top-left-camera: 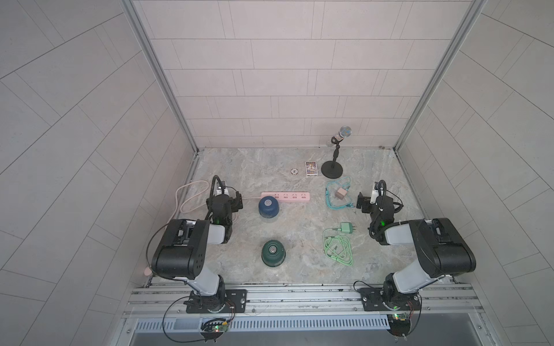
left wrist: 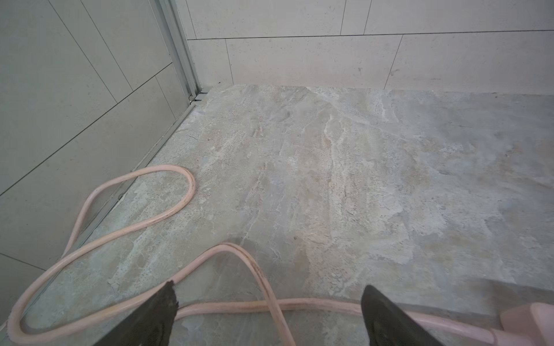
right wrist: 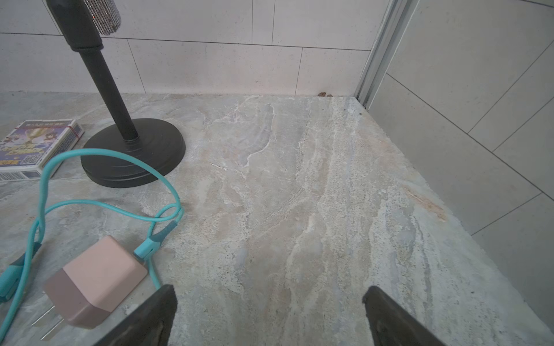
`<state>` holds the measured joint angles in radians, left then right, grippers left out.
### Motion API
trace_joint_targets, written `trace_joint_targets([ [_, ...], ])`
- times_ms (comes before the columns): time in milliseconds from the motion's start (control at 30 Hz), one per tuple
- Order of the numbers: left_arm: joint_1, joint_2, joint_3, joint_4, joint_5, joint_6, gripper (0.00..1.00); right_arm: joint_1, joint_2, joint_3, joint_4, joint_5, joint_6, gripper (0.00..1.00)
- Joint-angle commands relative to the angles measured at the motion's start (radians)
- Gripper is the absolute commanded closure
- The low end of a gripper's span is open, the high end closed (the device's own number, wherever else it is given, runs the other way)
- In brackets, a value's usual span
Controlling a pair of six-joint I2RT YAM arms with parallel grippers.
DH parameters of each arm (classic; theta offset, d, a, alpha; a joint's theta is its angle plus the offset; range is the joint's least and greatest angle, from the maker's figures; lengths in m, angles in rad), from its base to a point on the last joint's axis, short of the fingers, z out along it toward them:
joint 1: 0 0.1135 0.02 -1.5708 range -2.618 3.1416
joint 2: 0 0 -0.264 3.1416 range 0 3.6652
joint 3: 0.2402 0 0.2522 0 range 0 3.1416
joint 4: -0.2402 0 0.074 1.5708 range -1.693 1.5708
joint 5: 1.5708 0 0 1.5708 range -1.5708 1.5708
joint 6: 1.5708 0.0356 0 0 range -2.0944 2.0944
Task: Charge the cordless meat grinders
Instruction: Pick up the plug from the center of the board.
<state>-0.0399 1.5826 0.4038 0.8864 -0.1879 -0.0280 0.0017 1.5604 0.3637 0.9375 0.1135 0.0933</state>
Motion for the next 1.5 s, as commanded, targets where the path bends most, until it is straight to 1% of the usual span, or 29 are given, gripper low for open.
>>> trace_joint_targets([
  [0,0.000,0.001,-0.005,0.026,-0.008,0.014,0.00,0.004,0.007,0.003,0.013,0.008,-0.008,0.01],
  [567,0.000,0.001,-0.005,0.025,-0.009,0.012,0.00,0.002,0.007,0.005,0.010,0.009,-0.004,0.01],
  [767,0.000,0.002,0.000,0.019,-0.008,0.013,0.00,-0.005,0.003,0.008,-0.002,-0.011,0.003,0.01],
  [833,0.001,-0.010,-0.011,0.026,-0.001,0.007,0.00,-0.006,-0.002,0.007,-0.011,-0.011,0.000,0.02],
  [867,0.005,-0.028,-0.015,0.022,-0.005,0.000,0.00,-0.005,-0.006,0.012,-0.014,-0.015,0.001,0.04],
  [933,0.013,-0.077,-0.019,-0.012,-0.016,-0.014,0.00,-0.006,-0.049,0.054,-0.138,-0.047,-0.009,0.07],
  [967,0.016,-0.111,-0.012,-0.056,-0.022,-0.018,0.00,-0.005,-0.078,0.085,-0.222,-0.065,-0.015,0.07],
  [1000,0.020,-0.150,0.007,-0.135,-0.022,-0.021,0.00,-0.005,-0.104,0.123,-0.321,-0.079,-0.017,0.08],
  [1067,0.022,-0.215,0.089,-0.362,-0.019,-0.013,0.00,-0.005,-0.145,0.177,-0.461,-0.115,-0.023,0.09],
  [1100,0.023,-0.239,0.132,-0.482,-0.023,-0.019,0.00,-0.004,-0.163,0.191,-0.505,-0.138,-0.021,0.09],
  [1167,0.023,-0.270,0.179,-0.621,-0.013,-0.025,0.00,-0.004,-0.195,0.224,-0.595,-0.174,-0.008,0.09],
  [1233,0.022,-0.298,0.197,-0.668,0.009,-0.035,0.00,-0.005,-0.207,0.282,-0.716,-0.209,0.005,0.10],
  [1300,0.021,-0.326,0.225,-0.741,0.025,-0.098,0.00,-0.003,-0.206,0.352,-0.831,-0.233,0.029,0.12],
  [1333,0.021,-0.334,0.245,-0.782,0.040,-0.120,0.00,-0.002,-0.204,0.375,-0.872,-0.247,0.045,0.13],
  [1400,0.018,-0.340,0.290,-0.858,0.105,-0.153,0.00,0.011,-0.194,0.421,-0.939,-0.275,0.073,0.13],
  [1467,0.013,-0.346,0.311,-0.886,0.142,-0.196,0.00,0.030,-0.171,0.469,-0.998,-0.291,0.094,0.13],
])
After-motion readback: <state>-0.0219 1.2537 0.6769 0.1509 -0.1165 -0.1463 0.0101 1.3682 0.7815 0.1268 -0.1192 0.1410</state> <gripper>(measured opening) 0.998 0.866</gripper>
